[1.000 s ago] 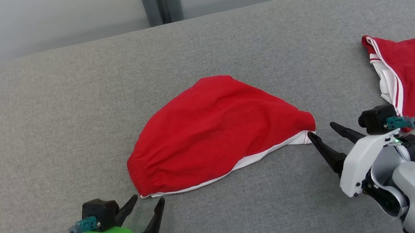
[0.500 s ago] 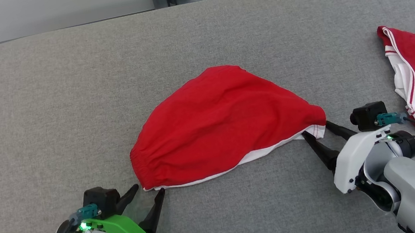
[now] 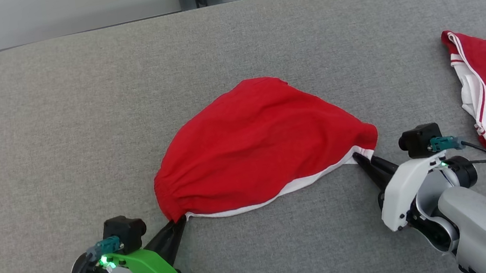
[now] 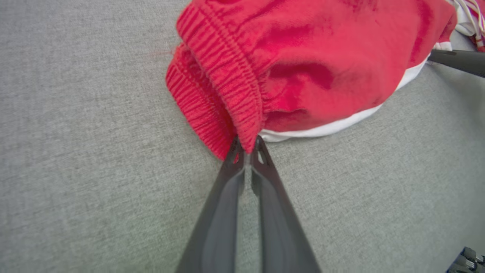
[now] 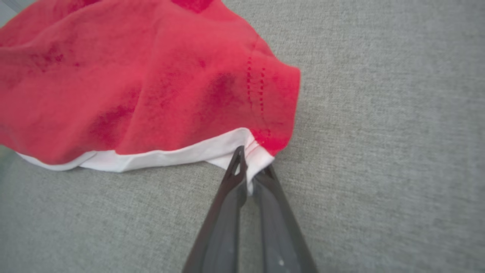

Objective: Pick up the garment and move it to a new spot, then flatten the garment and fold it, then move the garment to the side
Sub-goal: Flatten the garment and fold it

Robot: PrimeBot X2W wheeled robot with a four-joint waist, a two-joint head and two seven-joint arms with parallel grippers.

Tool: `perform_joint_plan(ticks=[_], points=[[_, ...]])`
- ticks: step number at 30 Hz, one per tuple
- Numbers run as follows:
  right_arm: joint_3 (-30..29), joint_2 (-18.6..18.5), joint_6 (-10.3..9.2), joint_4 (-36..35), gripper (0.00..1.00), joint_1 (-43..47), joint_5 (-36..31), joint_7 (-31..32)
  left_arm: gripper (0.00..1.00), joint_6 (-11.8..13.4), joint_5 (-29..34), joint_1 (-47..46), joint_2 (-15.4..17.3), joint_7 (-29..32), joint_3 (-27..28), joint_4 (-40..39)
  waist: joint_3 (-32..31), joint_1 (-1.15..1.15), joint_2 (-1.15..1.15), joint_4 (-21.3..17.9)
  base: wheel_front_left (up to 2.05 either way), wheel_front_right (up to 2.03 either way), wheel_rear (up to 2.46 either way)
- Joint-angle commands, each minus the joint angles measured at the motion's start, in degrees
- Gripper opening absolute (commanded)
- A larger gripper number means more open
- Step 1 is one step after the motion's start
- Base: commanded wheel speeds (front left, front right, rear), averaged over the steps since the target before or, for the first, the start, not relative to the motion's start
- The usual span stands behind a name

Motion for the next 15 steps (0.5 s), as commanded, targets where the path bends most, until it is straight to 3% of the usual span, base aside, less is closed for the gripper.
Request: perform_joint_plan(ticks=[1,8,15], points=[[0.8,-0.2,0.03,0.4,0.0,-0.4,0.9,-0.7,0.0,-0.1,-1.0,-0.8,0.6,-0.3,-0.4,0.6,-0.5,0.0,0.0,0.0,0.0,0.0,0.0],[2.5,-2.3,0.03,-1.2,0.0,-0.4,3.4,-5.4,0.0,-0.1,-3.7,0.9,2.3,-2.5,-0.3,-2.5,-3.5,0.0,0.0,-0.1,0.0,0.0,0.0],[0.8,-6.0,0.03,-8.0,0.0,0.8,8.5,-7.5,0.0,0.0,-6.0,-0.6,7.3,-1.0,2.8,-13.0,-5.1,0.0,0.0,-0.5,0.0,0.0,0.0]])
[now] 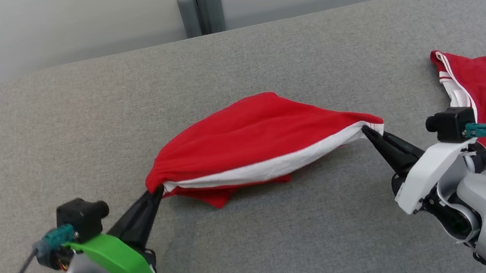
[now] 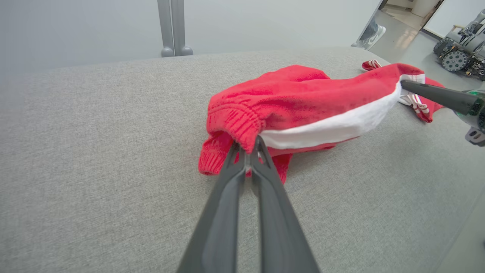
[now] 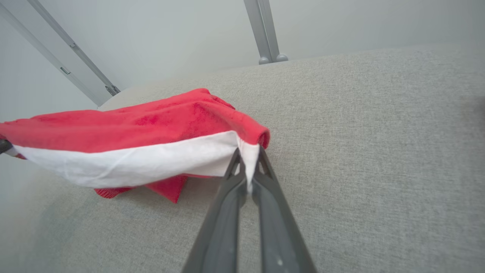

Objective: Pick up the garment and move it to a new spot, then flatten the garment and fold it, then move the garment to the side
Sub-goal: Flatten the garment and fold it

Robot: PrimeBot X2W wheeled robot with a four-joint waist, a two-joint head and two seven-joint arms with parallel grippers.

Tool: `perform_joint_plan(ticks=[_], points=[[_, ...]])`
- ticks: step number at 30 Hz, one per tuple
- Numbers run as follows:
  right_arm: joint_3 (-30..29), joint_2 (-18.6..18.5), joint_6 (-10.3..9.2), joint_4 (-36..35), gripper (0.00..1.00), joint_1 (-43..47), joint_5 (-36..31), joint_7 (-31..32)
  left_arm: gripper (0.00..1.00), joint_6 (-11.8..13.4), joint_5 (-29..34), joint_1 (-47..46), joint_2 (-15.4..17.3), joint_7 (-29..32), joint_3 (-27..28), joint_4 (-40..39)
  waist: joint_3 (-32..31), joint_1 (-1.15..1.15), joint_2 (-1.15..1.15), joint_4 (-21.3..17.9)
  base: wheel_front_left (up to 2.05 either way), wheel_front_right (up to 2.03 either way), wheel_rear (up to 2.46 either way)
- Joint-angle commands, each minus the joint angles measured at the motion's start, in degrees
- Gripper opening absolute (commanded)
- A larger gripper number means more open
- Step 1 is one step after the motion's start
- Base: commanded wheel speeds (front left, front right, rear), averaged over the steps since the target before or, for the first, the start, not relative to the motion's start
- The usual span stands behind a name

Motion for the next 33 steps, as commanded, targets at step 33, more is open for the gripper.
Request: perform_joint_plan(ticks=[33], points=[[4.0,-11.7,0.01,-0.8,0.0,-64.1,13.6,2.9,0.0,-0.1,-13.3,-78.8,-1.5,6.3,-8.9,27.7,27.0,0.0,0.0,-3.0,0.0,0.0,0.0]])
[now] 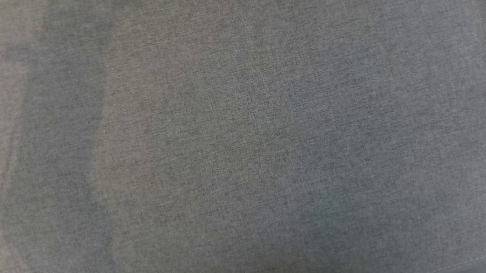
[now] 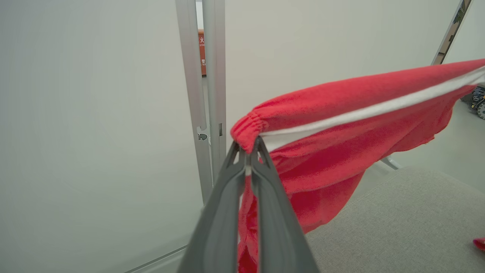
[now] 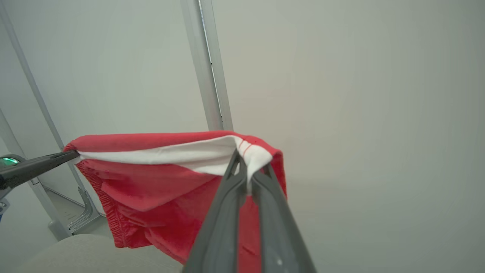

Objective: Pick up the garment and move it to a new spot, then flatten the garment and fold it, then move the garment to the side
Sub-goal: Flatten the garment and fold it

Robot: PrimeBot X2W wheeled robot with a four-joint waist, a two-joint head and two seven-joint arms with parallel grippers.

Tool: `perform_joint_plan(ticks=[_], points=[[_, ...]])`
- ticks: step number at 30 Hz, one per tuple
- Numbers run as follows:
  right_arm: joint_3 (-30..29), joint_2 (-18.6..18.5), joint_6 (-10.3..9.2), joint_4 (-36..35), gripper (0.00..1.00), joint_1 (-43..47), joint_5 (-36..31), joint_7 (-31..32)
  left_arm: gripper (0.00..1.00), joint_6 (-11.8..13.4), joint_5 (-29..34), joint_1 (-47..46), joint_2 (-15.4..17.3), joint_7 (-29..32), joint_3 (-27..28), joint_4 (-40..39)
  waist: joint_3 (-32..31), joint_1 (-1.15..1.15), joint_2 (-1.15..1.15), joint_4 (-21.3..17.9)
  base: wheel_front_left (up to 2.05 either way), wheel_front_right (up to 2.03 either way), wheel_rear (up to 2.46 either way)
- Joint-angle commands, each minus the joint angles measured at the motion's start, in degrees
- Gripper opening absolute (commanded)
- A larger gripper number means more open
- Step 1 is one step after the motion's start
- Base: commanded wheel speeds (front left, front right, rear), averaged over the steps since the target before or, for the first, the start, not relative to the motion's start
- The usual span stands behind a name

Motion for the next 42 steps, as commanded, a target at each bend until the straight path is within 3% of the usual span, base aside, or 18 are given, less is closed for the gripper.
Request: perform_joint_plan(ticks=[1,7,14,20,27,31,37,42], points=[[1.2,-0.3,0.01,0.1,0.0,-0.3,0.7,-0.2,0.0,0.0,-1.6,-0.3,0.1,-0.8,-0.6,0.8,0.9,-0.01,0.0,-0.7,0.0,0.0,0.0],[8.9,-2.2,0.01,-0.4,0.0,6.3,2.2,-1.1,0.0,0.0,-6.7,6.3,1.1,-3.1,-8.4,-0.1,-0.6,-0.01,0.0,-0.3,0.0,0.0,0.0],[19.4,-5.9,0.01,-4.2,0.0,20.2,6.8,-0.3,0.0,0.0,-11.4,20.3,5.0,-4.4,-19.0,-1.8,-8.8,-0.01,0.0,-0.1,0.0,0.0,0.0],[25.0,-10.0,0.01,-8.5,0.0,29.1,10.8,4.5,0.0,0.0,-21.1,32.4,9.0,5.4,-24.9,-7.7,-17.4,-0.01,0.0,0.0,0.0,0.0,0.0],[26.8,-14.8,0.01,-13.4,0.0,37.4,14.9,17.5,0.0,0.0,-32.3,41.2,14.2,18.0,-28.2,-18.5,-25.4,-0.01,0.0,-0.6,0.0,0.0,0.0],[27.0,-18.0,0.01,-17.4,0.0,41.1,16.4,23.4,0.0,1.2,-37.4,44.6,17.5,23.7,-29.1,-25.5,-27.7,-0.01,0.0,-0.9,0.0,0.0,0.0],[26.8,-23.2,0.01,-23.6,0.0,43.9,19.6,26.8,0.0,4.3,-41.4,47.5,22.1,28.4,-29.9,-35.4,-28.8,-0.01,0.0,-0.9,0.0,0.0,0.0],[25.7,-23.6,0.0,-23.9,0.0,41.9,20.8,28.4,0.0,6.1,-42.8,46.8,23.2,30.0,-29.6,-37.9,-28.0,-0.01,0.0,-0.7,0.0,0.0,0.0]])
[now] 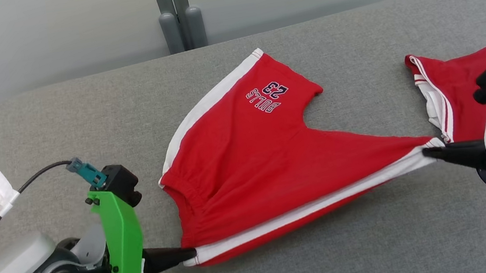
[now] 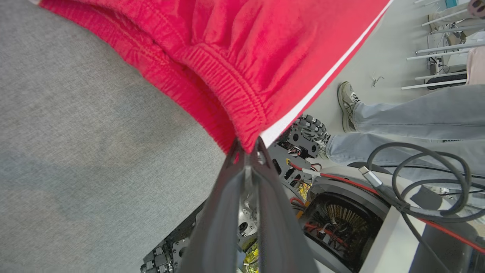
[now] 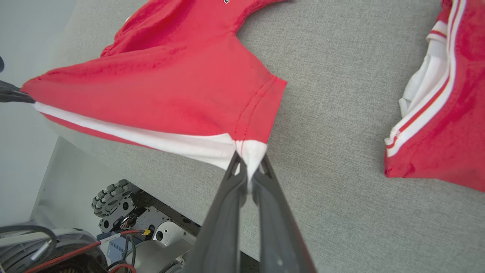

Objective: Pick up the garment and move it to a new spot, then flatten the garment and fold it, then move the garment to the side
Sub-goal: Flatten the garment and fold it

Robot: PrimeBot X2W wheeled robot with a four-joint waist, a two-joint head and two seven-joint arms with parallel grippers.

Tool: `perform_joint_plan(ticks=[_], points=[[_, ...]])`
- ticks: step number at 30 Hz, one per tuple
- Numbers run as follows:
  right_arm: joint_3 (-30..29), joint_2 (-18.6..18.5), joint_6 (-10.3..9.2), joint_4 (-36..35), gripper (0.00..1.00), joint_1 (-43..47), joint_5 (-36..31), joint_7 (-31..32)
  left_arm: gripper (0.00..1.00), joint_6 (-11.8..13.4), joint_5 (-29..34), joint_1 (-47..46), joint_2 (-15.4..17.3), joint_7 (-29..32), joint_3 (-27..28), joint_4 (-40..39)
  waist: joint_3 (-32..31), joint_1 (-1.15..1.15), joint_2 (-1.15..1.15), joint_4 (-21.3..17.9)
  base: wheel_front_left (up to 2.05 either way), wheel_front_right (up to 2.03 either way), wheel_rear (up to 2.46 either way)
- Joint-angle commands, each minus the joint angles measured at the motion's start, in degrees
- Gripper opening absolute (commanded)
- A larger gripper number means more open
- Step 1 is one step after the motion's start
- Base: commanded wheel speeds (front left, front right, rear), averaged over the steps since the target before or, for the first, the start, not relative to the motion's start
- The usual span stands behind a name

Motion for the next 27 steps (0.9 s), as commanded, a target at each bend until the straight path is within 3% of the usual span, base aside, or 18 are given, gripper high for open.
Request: perform_joint_plan(ticks=[1,7,16,27], points=[[-0.6,0.8,0.0,1.0,0.0,-1.5,0.8,0.9,0.0,0.1,-1.3,-0.6,0.4,1.3,0.2,0.1,0.9,0.01,0.0,0.3,0.0,0.0,0.0],[-2.5,6.0,0.0,7.3,0.0,-9.0,1.9,7.5,0.0,1.3,-7.1,-5.2,-1.7,6.2,3.1,4.2,4.7,0.01,0.0,2.0,0.0,0.0,0.0],[-5.5,13.6,0.0,22.2,0.0,-20.9,6.5,18.0,0.0,0.8,-12.5,-12.0,-6.8,11.5,6.8,11.7,13.2,0.01,0.0,6.4,0.0,0.0,0.0],[-6.3,22.0,0.01,36.4,0.0,-32.3,4.5,21.2,0.0,0.2,-12.3,-19.9,-12.7,12.1,10.2,20.2,22.5,0.01,0.0,12.1,0.0,0.0,0.0]])
